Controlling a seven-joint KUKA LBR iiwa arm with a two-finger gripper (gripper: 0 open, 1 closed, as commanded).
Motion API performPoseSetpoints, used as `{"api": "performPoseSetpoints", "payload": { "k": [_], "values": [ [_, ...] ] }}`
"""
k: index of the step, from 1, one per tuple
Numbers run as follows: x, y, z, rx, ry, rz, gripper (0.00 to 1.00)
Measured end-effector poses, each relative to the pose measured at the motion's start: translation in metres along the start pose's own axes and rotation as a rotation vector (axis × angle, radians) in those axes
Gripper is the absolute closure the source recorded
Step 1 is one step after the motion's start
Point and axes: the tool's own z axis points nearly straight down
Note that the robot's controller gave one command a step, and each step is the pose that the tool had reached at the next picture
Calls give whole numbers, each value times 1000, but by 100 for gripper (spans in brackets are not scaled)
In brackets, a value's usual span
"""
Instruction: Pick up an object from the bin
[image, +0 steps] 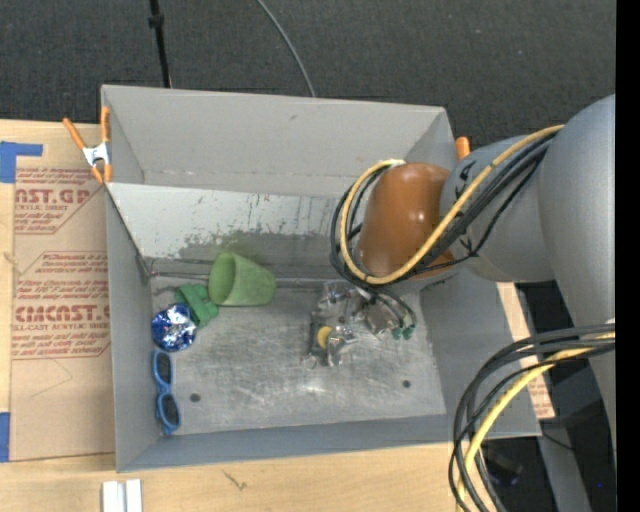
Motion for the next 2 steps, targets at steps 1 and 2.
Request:
{"api": "performPoseSetpoints", "payload": {
  "k": [1,2],
  "values": [
    [7,-15,-101,-2,3,-372,100],
    [-1,-4,-204,0,-3,-338,100]
  ]
}}
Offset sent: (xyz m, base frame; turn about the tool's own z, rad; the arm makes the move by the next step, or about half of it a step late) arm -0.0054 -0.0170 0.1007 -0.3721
